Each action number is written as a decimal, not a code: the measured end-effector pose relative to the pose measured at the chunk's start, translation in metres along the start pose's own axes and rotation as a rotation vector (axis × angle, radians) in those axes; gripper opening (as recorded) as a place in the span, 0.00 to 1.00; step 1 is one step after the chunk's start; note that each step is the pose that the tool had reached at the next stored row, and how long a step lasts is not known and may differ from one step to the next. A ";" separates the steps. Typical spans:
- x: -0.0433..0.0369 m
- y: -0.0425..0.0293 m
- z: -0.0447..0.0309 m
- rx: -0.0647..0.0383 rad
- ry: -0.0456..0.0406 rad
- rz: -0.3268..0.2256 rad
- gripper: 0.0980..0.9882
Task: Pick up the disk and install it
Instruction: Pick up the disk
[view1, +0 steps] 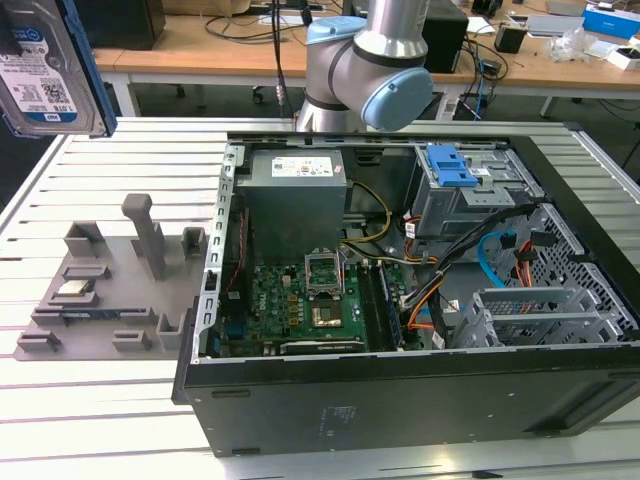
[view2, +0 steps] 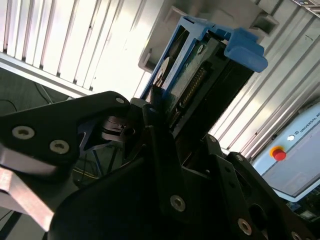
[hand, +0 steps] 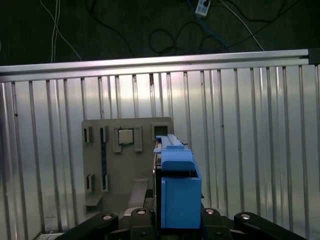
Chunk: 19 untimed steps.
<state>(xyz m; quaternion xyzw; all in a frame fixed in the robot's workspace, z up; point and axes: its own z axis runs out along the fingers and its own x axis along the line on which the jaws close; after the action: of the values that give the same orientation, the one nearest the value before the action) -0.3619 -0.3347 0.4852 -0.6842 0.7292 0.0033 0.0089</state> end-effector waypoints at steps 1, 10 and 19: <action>-0.0001 0.0000 -0.0024 0.000 0.0001 0.000 0.30; -0.0010 -0.0125 -0.0023 0.000 0.0004 0.000 0.30; -0.0045 -0.0616 -0.0020 -0.001 0.0017 0.000 0.30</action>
<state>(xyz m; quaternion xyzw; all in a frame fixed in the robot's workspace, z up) -0.3002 -0.3342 0.4877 -0.6842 0.7293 0.0029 0.0080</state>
